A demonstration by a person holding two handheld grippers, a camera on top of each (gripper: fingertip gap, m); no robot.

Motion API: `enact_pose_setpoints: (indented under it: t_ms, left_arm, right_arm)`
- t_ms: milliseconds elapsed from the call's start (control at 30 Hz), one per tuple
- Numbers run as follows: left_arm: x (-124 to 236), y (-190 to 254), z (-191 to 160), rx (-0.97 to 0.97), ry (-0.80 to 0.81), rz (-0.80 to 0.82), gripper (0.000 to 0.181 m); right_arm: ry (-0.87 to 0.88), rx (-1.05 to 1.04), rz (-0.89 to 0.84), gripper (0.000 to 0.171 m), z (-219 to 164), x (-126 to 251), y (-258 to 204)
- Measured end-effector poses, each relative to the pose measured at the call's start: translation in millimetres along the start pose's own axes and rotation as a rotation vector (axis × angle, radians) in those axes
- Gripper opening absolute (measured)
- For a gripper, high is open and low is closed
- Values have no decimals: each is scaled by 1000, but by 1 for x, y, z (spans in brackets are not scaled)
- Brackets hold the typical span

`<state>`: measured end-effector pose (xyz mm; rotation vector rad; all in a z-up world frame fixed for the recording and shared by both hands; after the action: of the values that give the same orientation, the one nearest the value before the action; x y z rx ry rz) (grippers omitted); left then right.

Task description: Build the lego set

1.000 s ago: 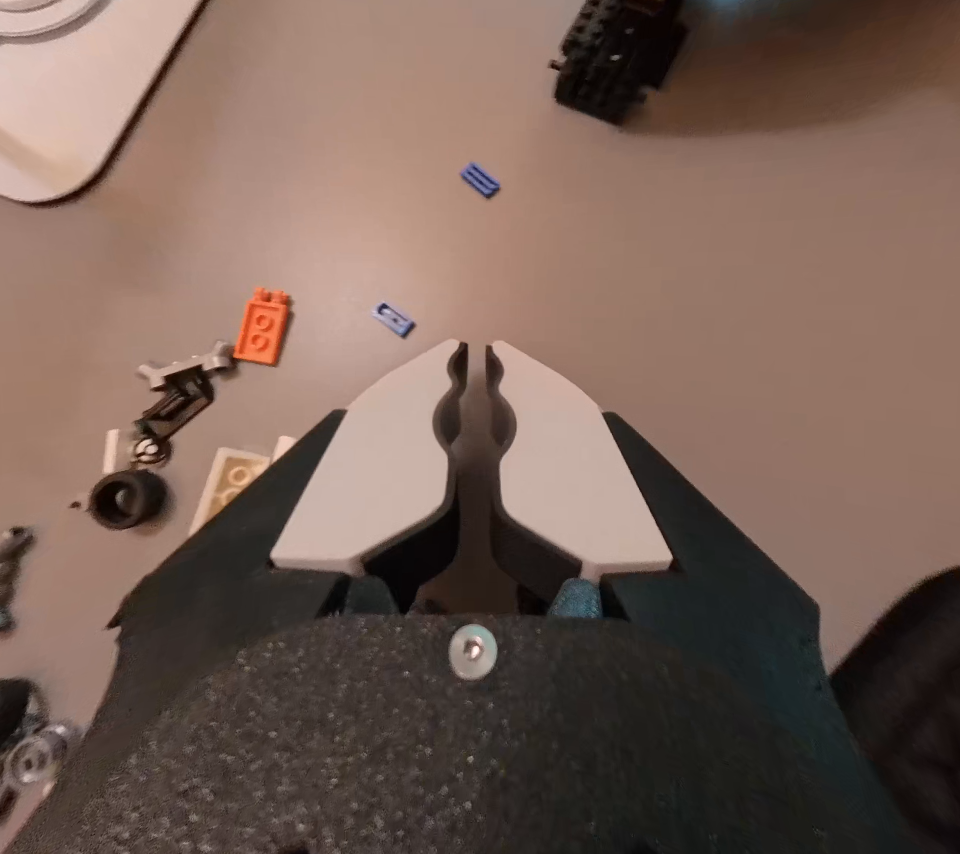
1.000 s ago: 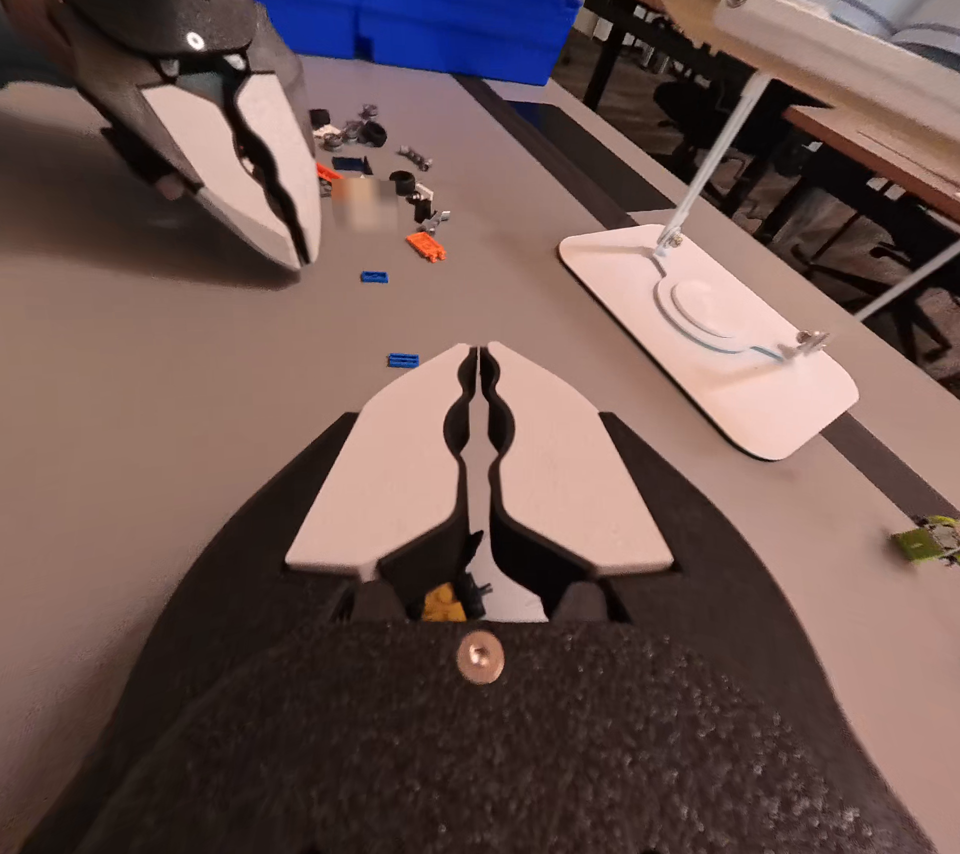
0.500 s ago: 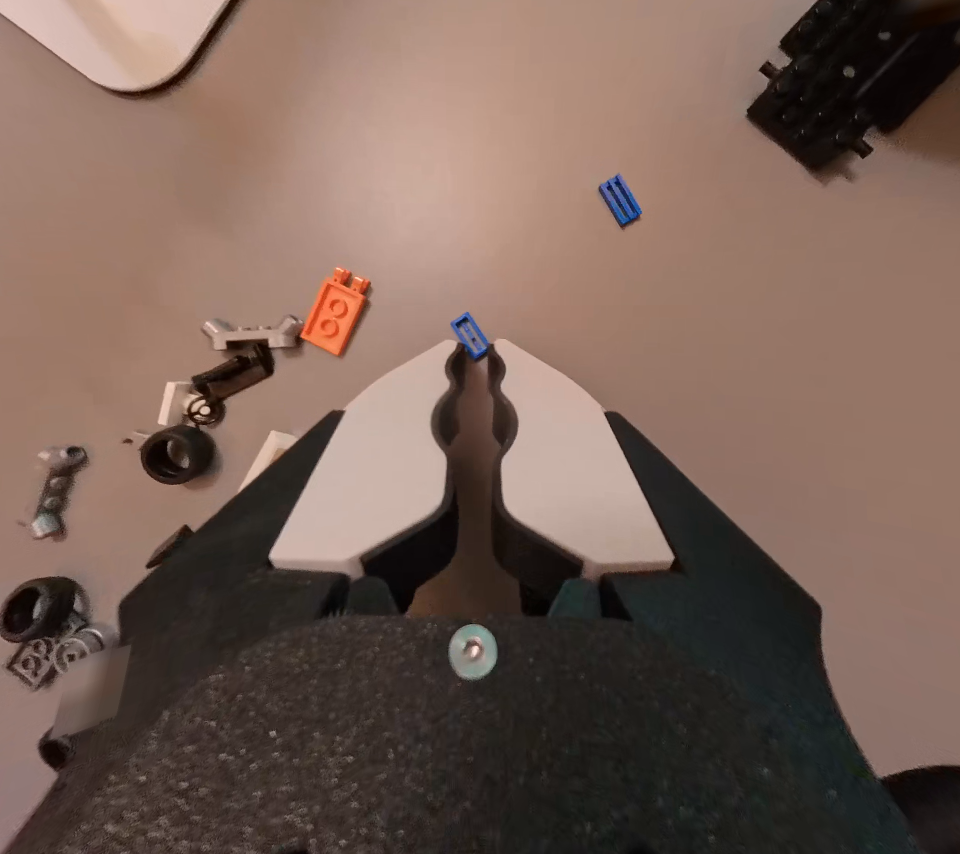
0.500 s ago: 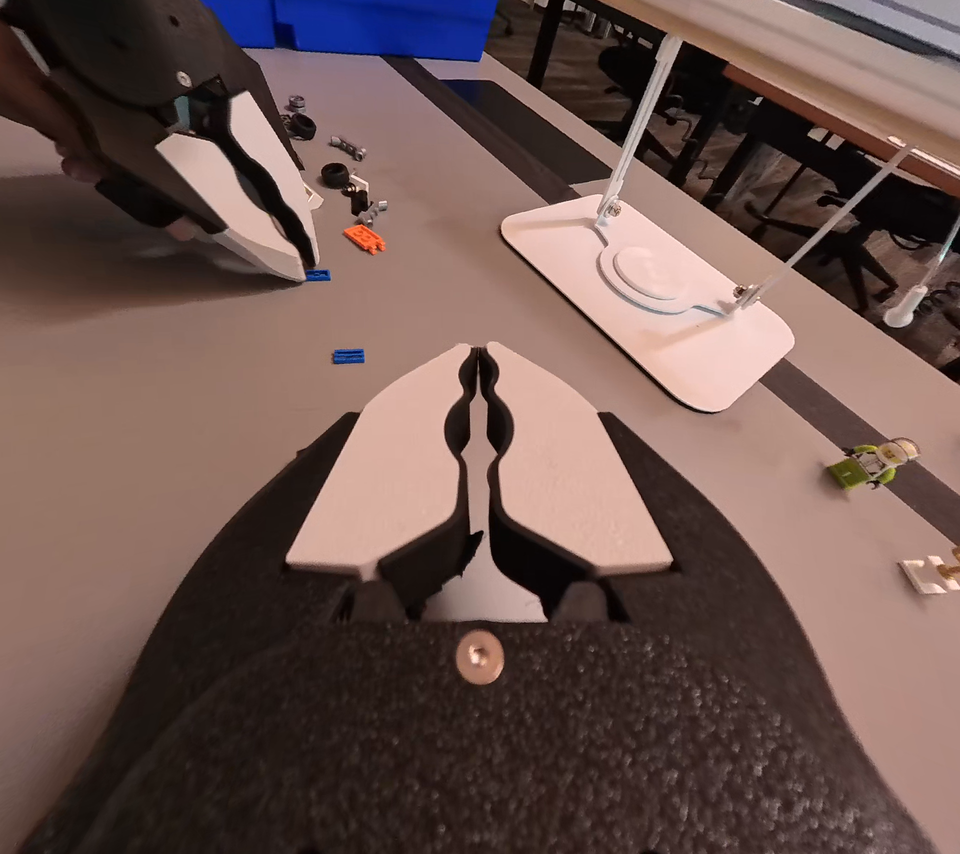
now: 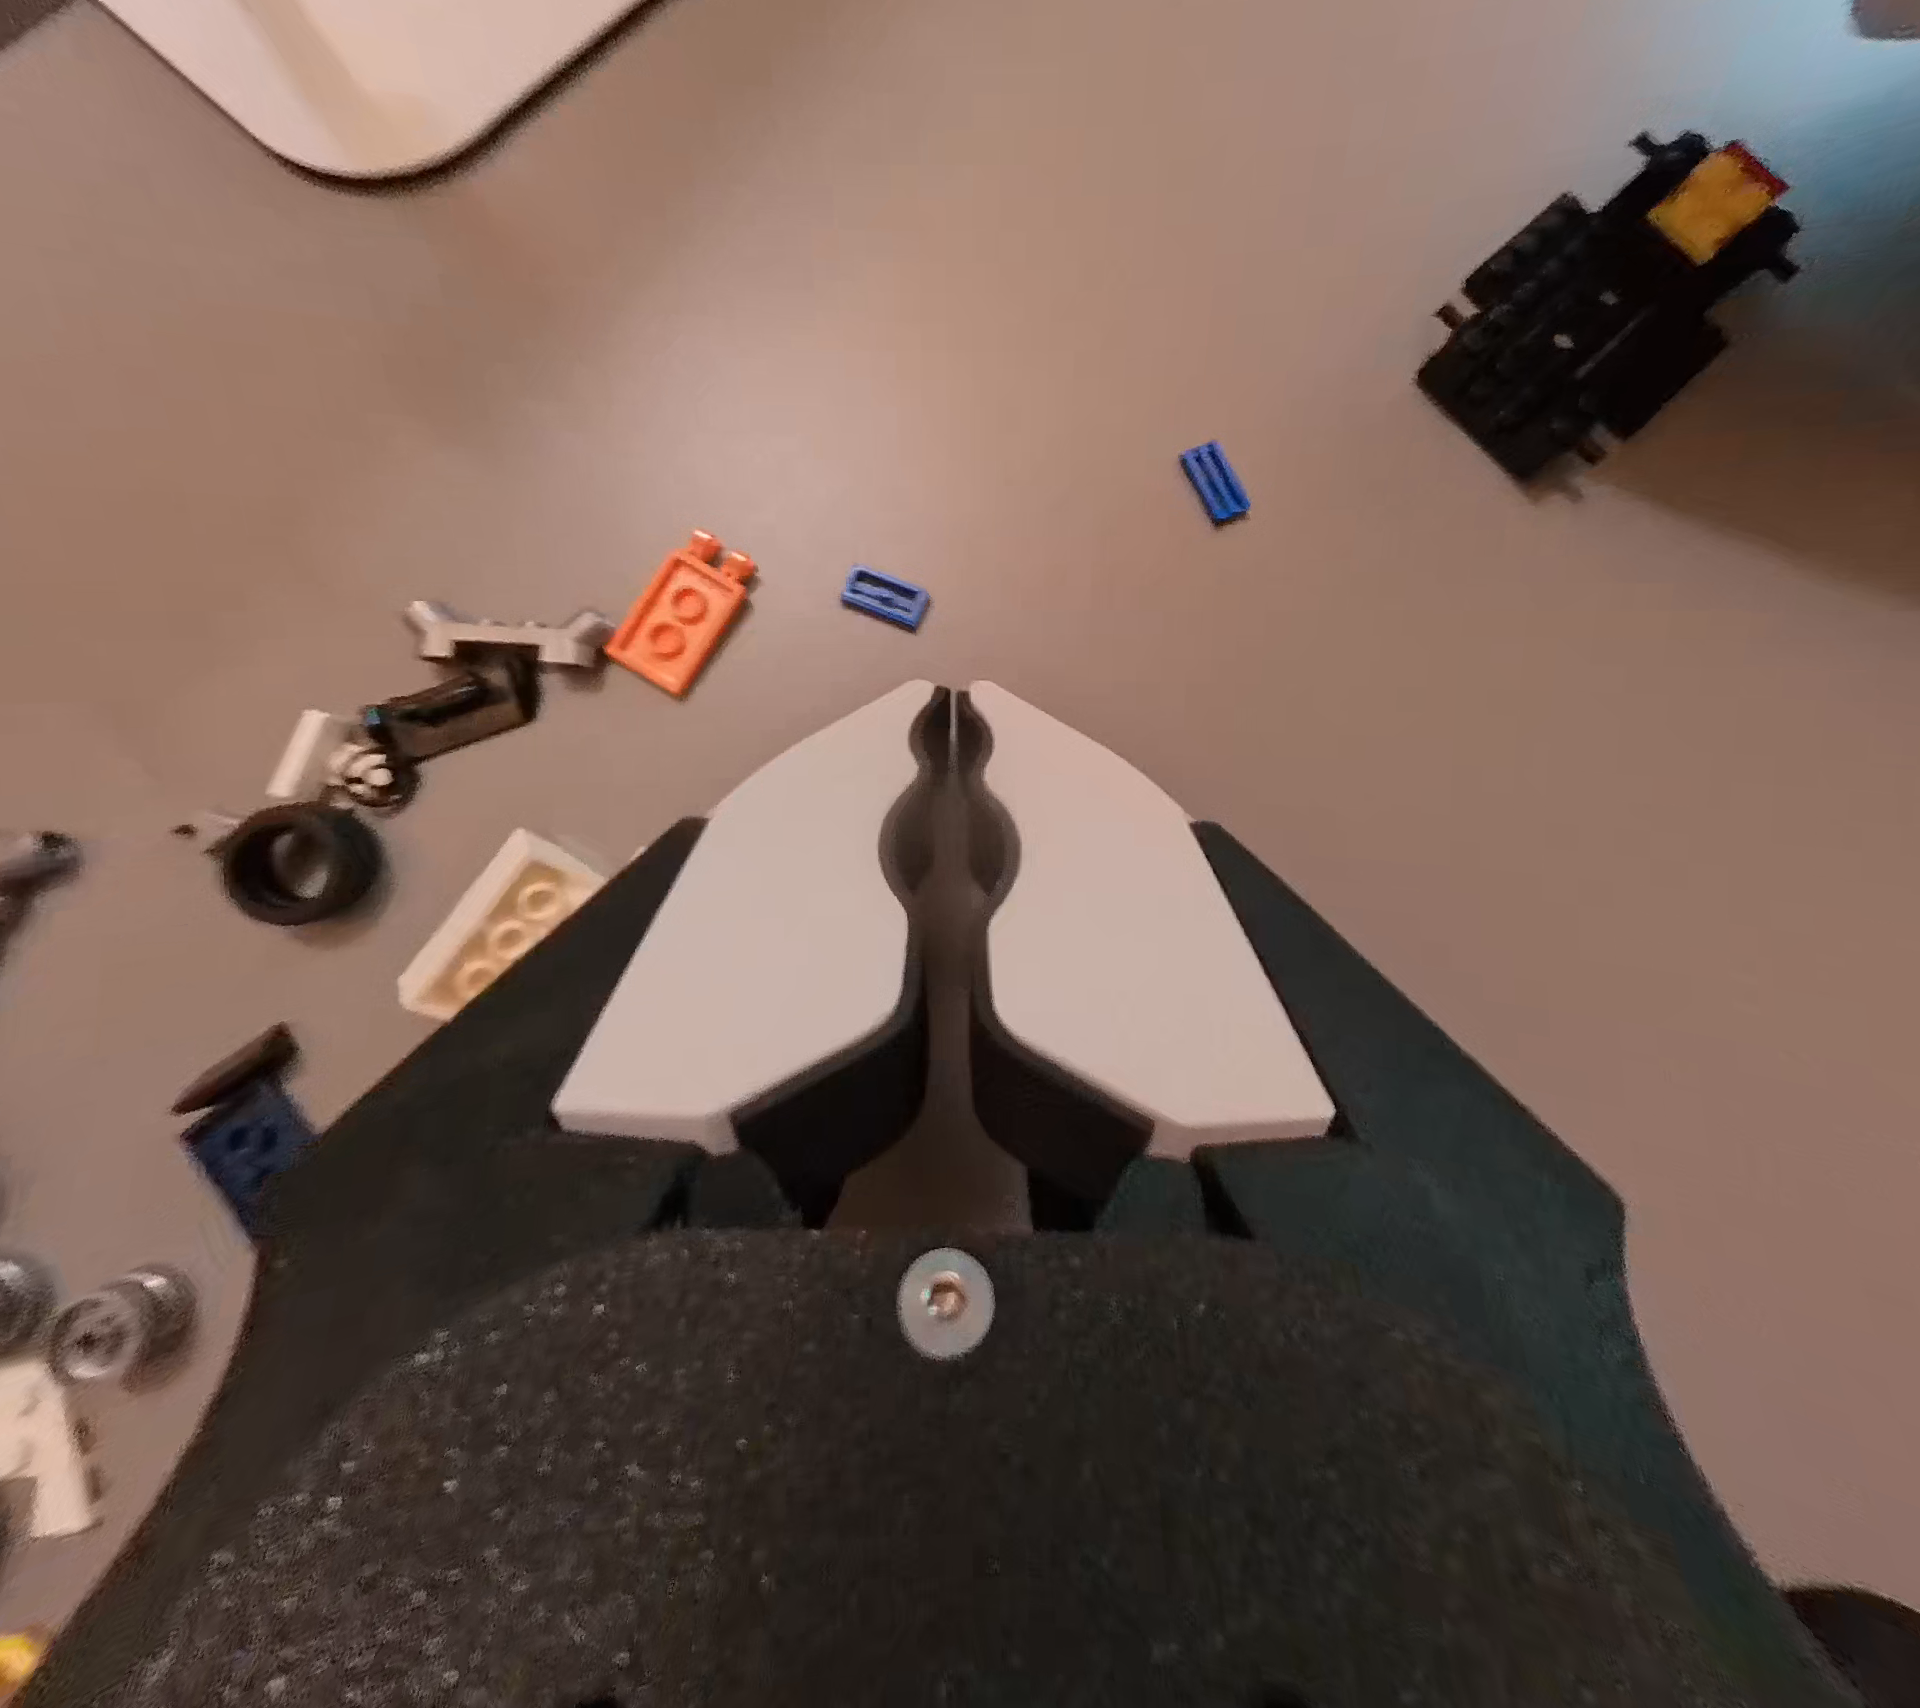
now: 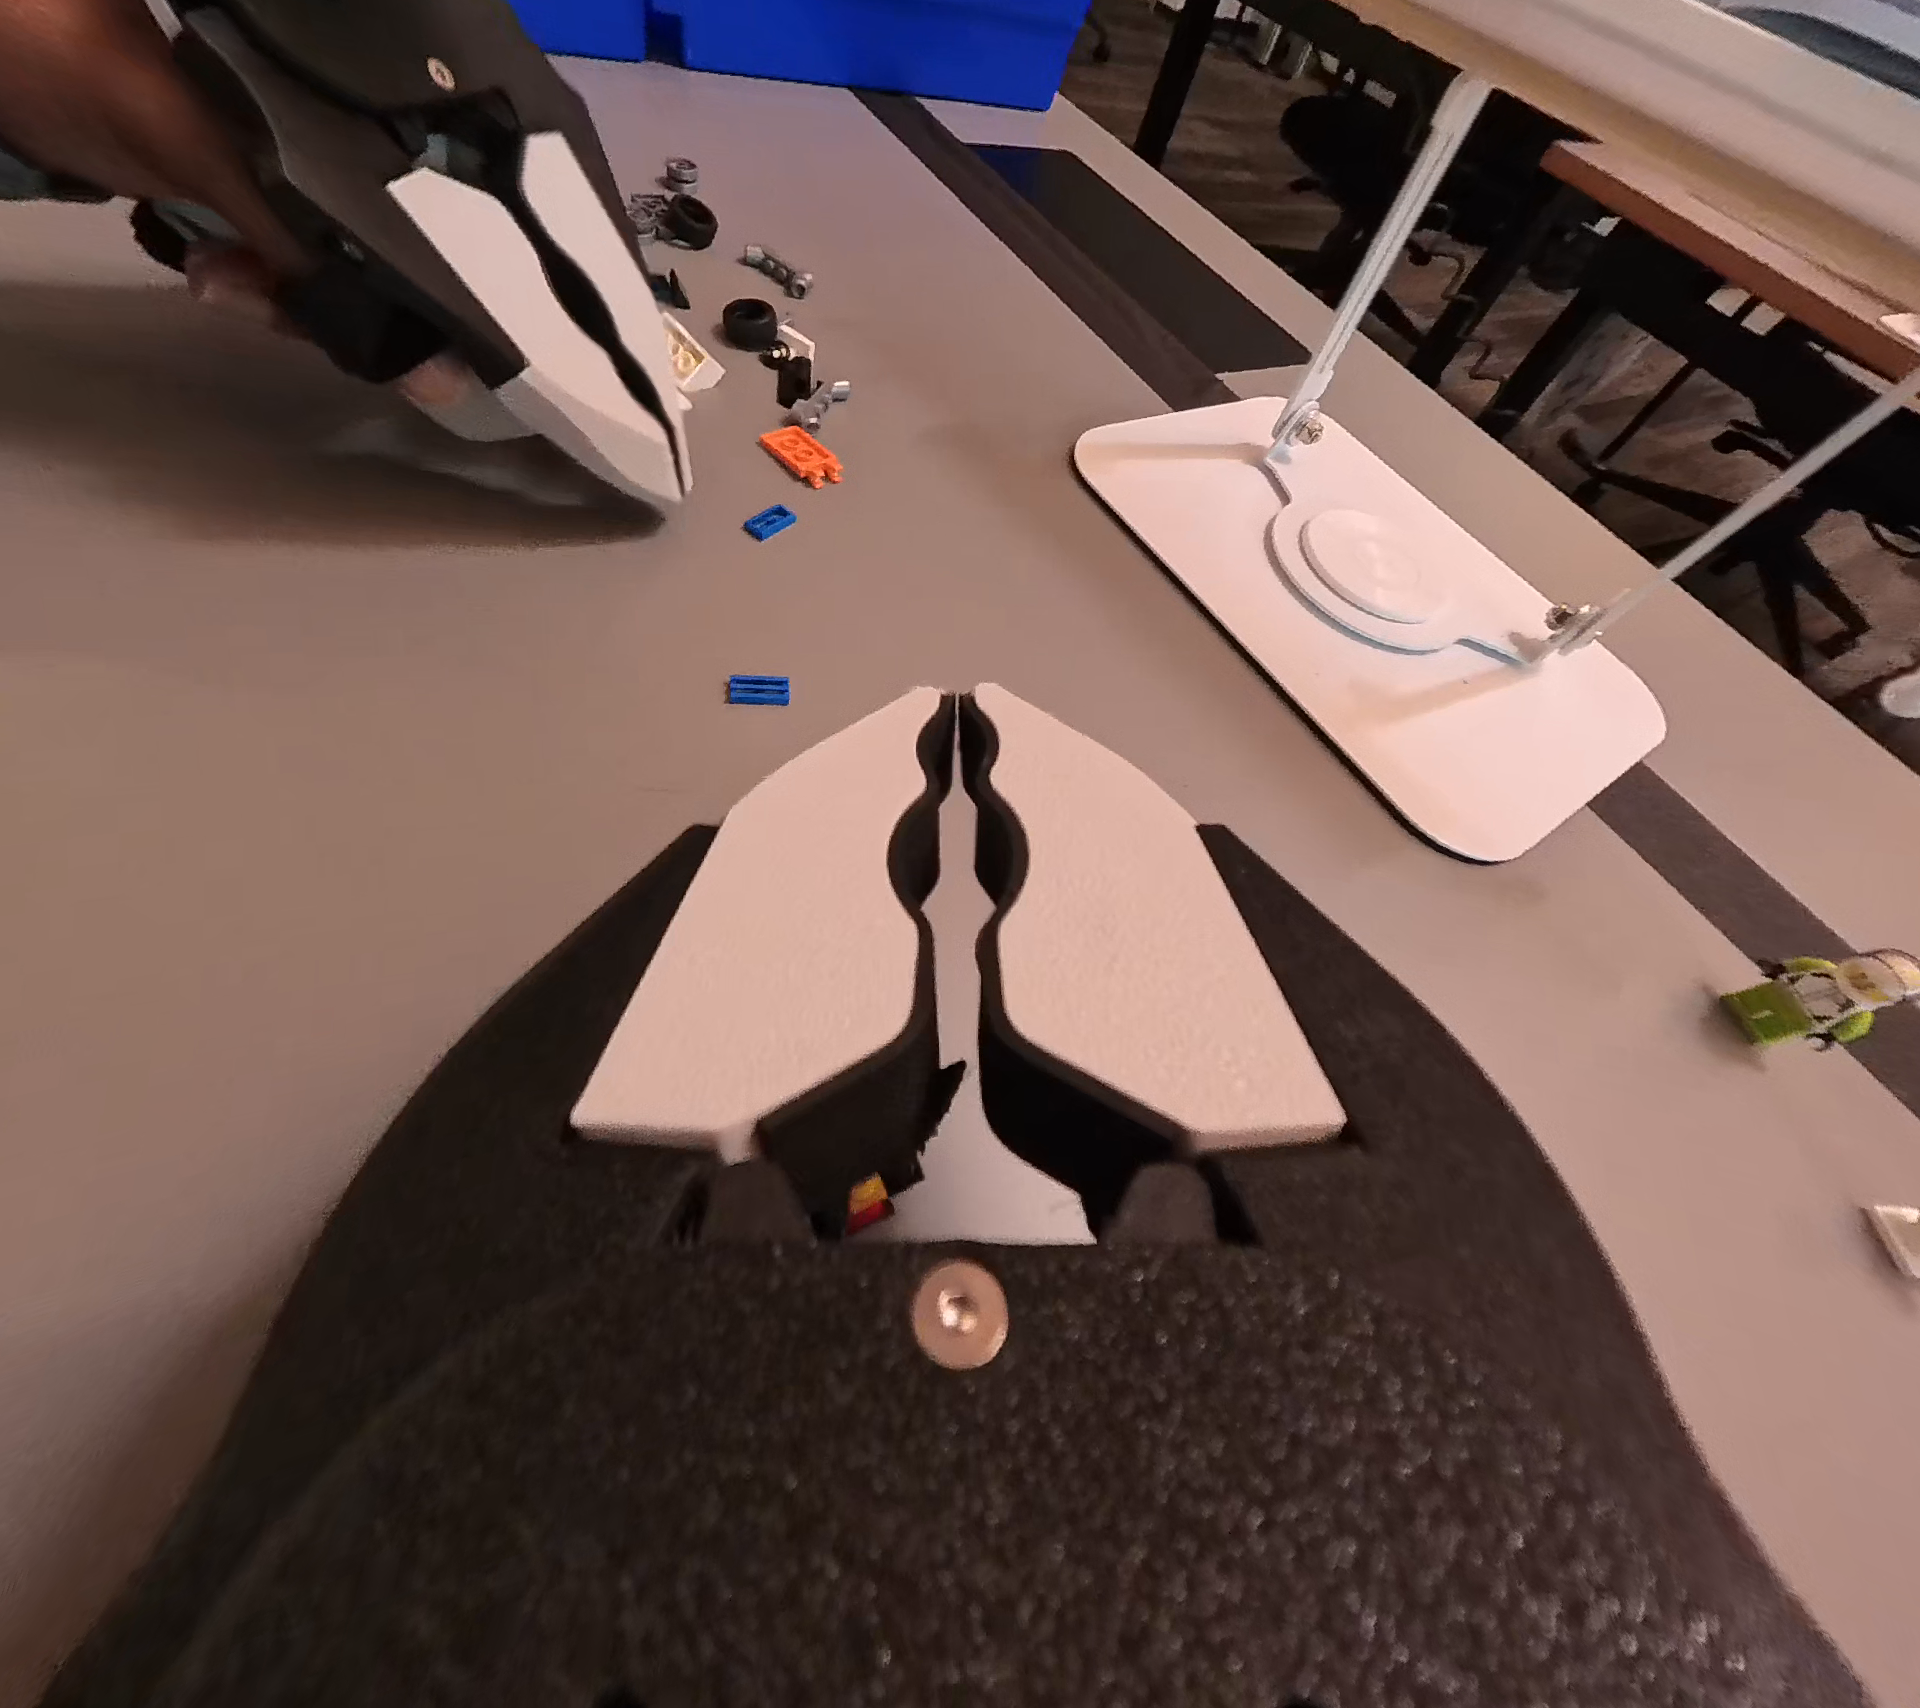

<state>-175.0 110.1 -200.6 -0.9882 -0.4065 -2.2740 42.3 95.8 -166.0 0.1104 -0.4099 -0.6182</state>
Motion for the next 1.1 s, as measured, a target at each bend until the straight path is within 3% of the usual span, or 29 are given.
enact_pose_setpoints:
  t_ms: [100, 233, 433, 533, 700, 833, 967, 1100]
  left_arm:
    - [-6, -3, 3, -53, -48, 42, 22]
    - [-18, -7, 12, -112, -96, 29, 32]
    - [-22, -15, 18, -122, -153, -65, 28]
    - [-24, -18, 20, -151, -141, -91, 16]
    - [-24, -12, 21, -169, -105, -133, 16]
    - [-13, 21, 33, 16, 142, -392, 16]
    - [5, 41, 48, 378, 431, -707, 16]
    - [11, 50, 52, 655, 541, -944, 15]
  right_arm:
    - [-10, 3, 5, 1, -2, -2, -2]
    - [-24, 14, 4, 0, -3, -3, -3]
    - [-26, -2, 5, 1, -4, -2, 1]
    - [-29, -3, 9, 1, -5, -2, 2]
    - [-31, 2, 19, 1, -6, -3, 0]
    - [37, 20, 84, 1, 0, -1, -8]
    - [194, 86, 163, 7, 17, 7, -26]
    - [269, 173, 92, 16, 29, 13, -33]
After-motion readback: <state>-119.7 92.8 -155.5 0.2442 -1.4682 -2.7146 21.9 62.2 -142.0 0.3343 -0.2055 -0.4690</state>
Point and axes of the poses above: each gripper's, where its closed fingertips meet, x back along the fingers, z out of its top, y = z × x across the jaws, the point moved 7 cm from there along x, back along the fingers, and after that the axes turned 1 degree about -x, right-handed, at the moved point
